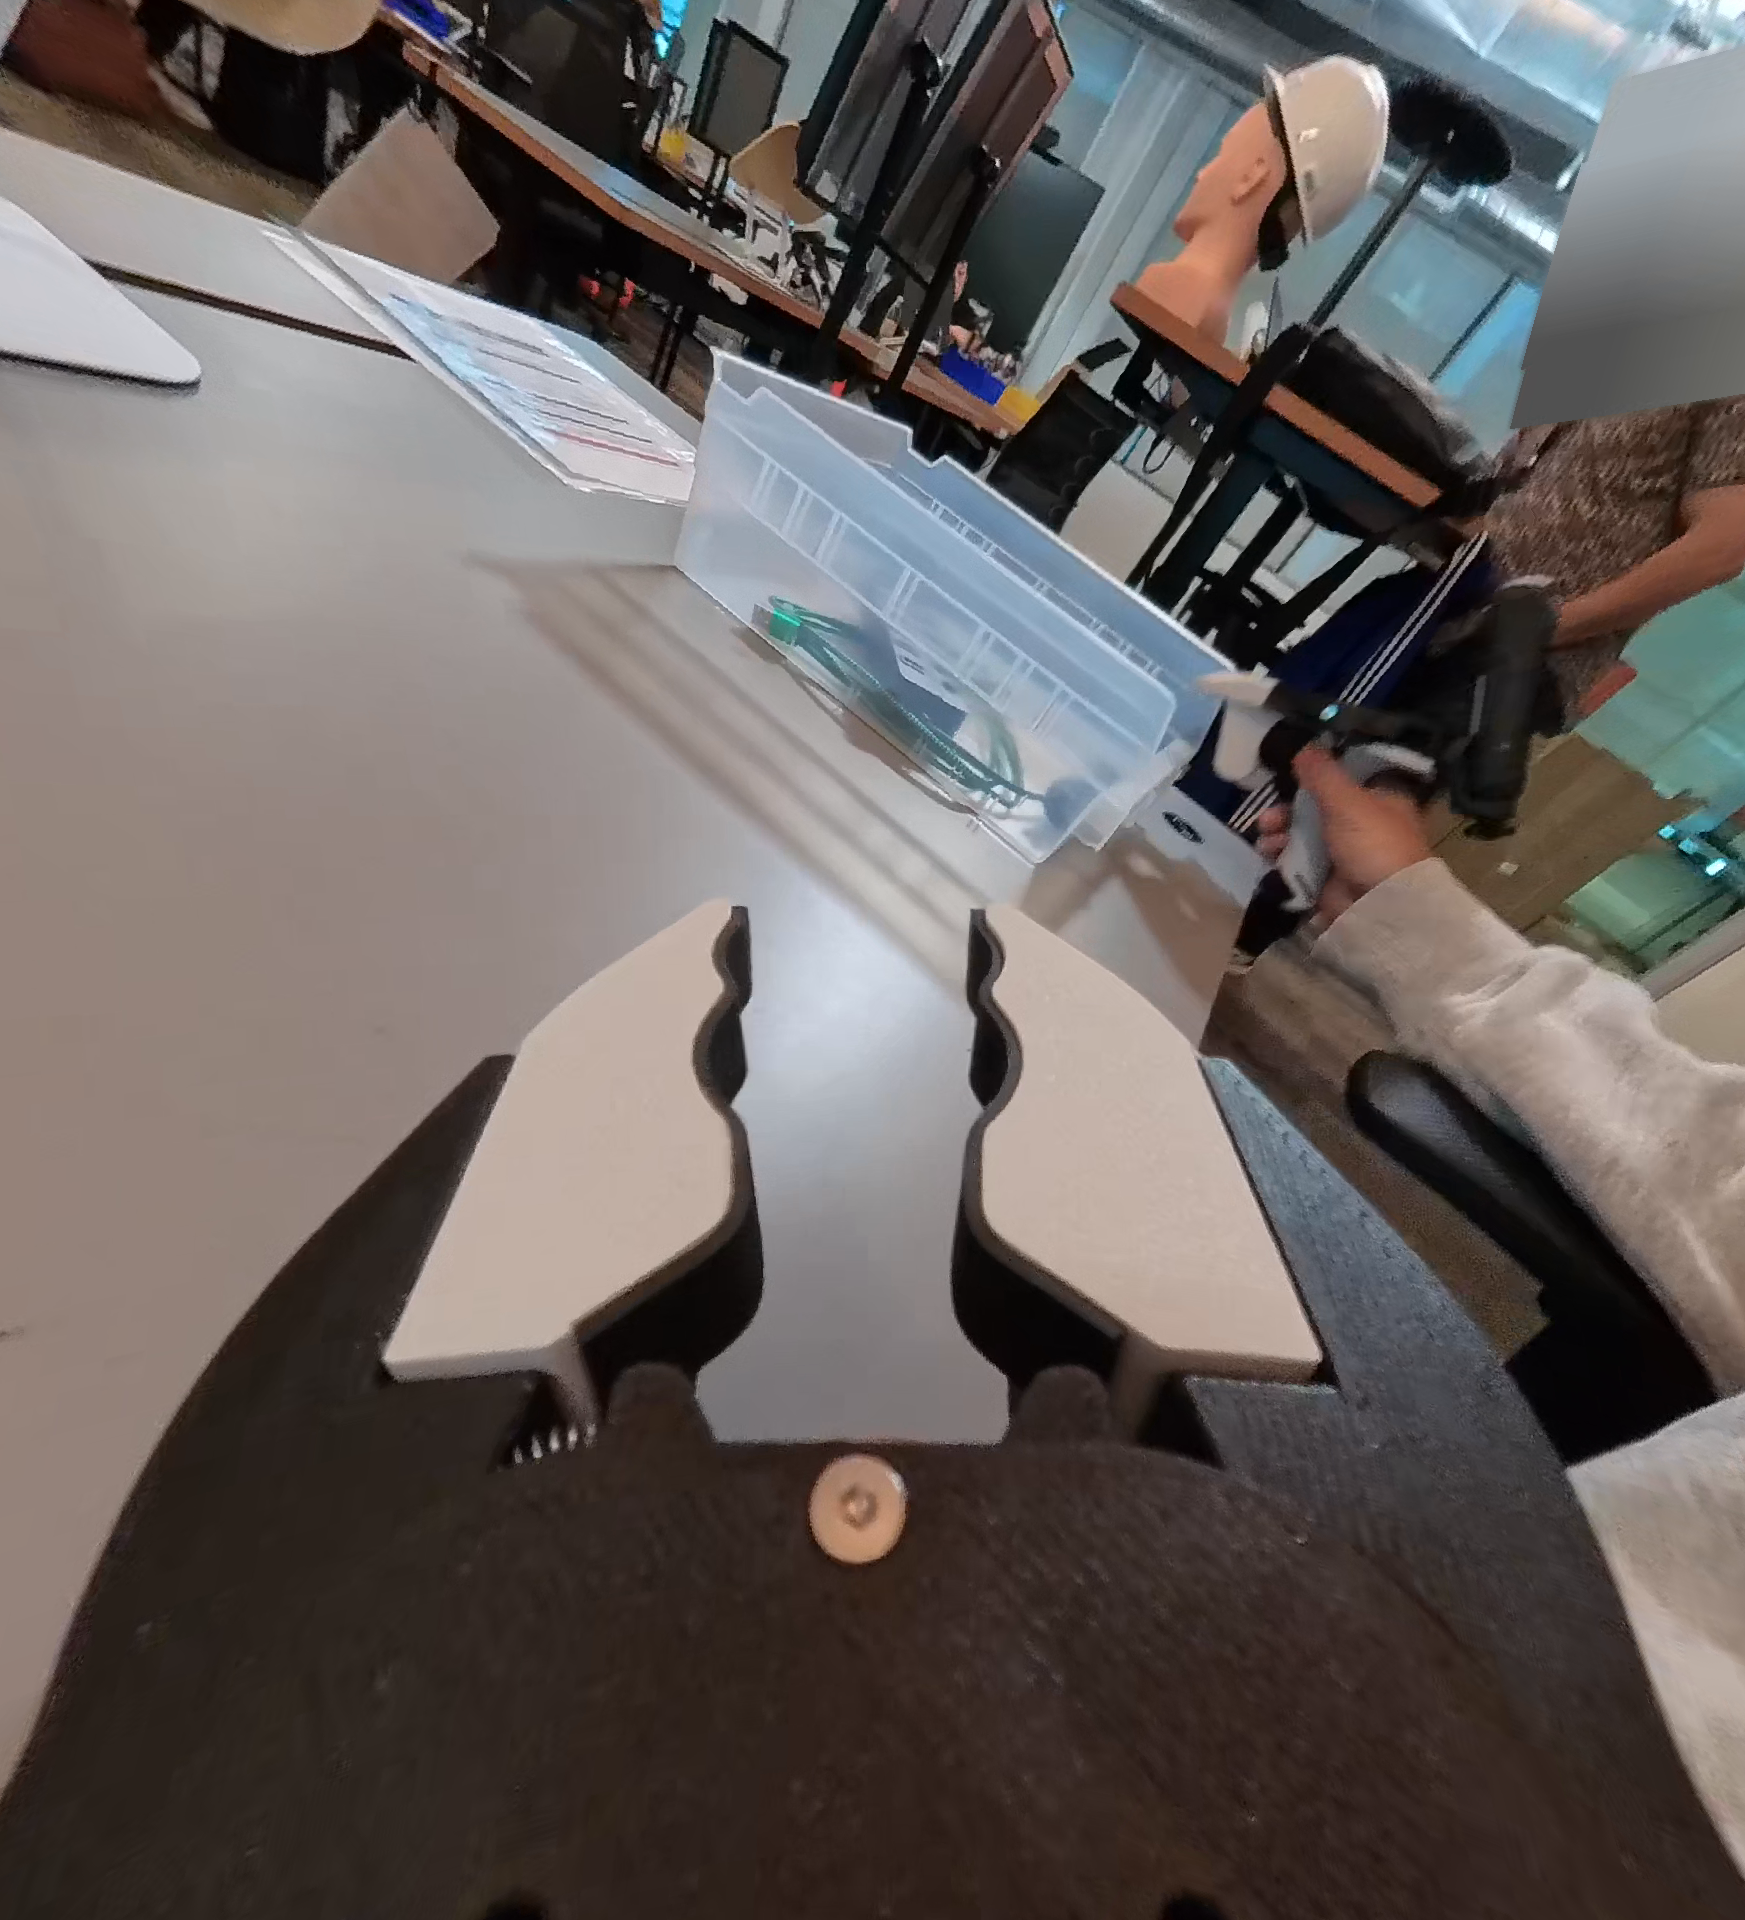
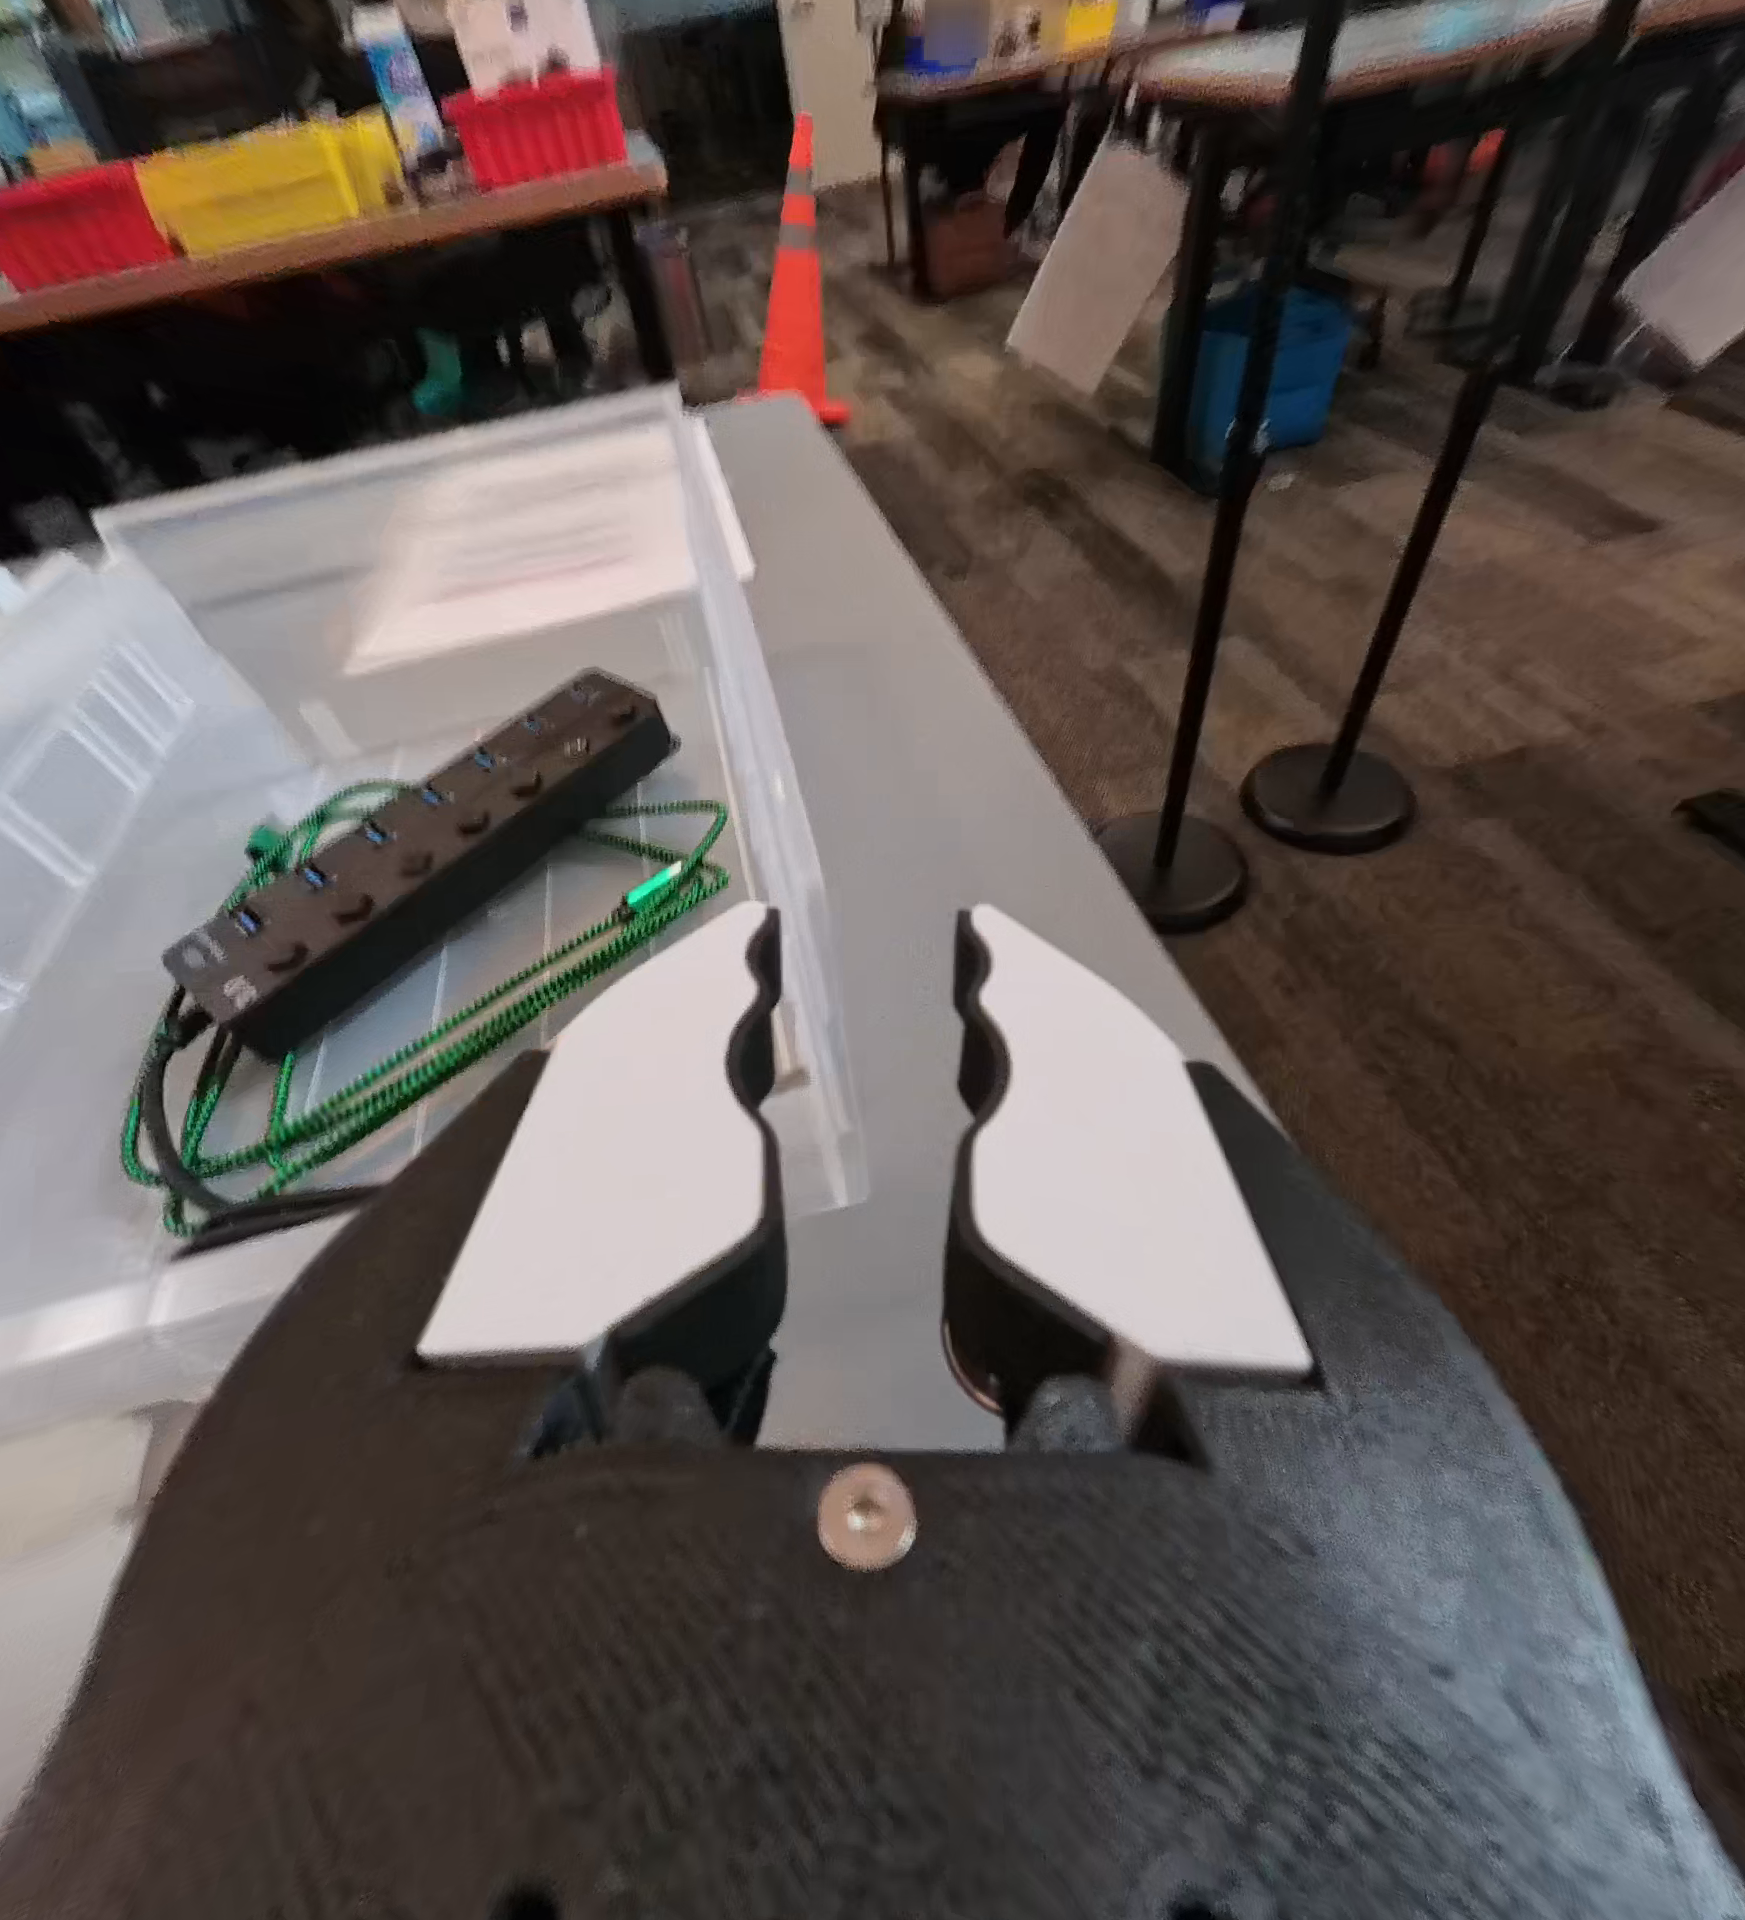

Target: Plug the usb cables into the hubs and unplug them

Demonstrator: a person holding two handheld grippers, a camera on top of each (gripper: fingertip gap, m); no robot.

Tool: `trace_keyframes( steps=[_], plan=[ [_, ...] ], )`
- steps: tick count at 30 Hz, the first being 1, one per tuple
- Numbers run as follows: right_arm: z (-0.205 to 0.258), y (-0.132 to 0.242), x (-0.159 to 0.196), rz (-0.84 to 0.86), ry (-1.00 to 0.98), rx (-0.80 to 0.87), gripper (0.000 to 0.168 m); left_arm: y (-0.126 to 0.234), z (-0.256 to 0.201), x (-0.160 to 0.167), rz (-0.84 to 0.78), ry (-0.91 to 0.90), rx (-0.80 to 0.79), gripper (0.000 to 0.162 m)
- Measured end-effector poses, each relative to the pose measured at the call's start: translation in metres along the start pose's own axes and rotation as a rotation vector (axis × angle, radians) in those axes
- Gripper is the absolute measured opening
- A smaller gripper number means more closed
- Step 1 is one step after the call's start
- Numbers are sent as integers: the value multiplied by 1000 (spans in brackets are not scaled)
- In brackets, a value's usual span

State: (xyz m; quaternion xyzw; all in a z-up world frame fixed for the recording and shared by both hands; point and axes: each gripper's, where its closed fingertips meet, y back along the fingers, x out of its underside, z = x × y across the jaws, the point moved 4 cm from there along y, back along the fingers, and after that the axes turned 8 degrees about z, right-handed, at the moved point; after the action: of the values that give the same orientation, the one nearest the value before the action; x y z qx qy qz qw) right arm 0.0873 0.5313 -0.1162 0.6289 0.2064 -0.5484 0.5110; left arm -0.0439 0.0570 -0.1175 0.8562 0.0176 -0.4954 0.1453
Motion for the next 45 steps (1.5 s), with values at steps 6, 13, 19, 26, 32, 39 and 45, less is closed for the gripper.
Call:
trace_keyframes(
  steps=[6,13,19,26,32,39,45],
  plan=[
    [49,58,-49,-333,59,-97,31,9,14,-10,-19,-136,-145,32],
    [214,82,-47,-446,232,-592,36,103,73,-66,-289,-357,-862,76],
    [313,85,-13,-360,403,-891,35,196,110,-76,-332,-454,-1246,84],
    [341,68,-3,-264,376,-1020,30,219,164,-31,-11,-333,-1285,29],
    [347,58,-1,-206,317,-1067,29,230,161,-24,23,-404,-1333,9],
    [347,60,1,-201,336,-1060,28,236,166,-23,31,-350,-1271,22],
    [346,60,1,-190,320,-1055,27,239,160,-21,60,-332,-1254,6]
  ],
)
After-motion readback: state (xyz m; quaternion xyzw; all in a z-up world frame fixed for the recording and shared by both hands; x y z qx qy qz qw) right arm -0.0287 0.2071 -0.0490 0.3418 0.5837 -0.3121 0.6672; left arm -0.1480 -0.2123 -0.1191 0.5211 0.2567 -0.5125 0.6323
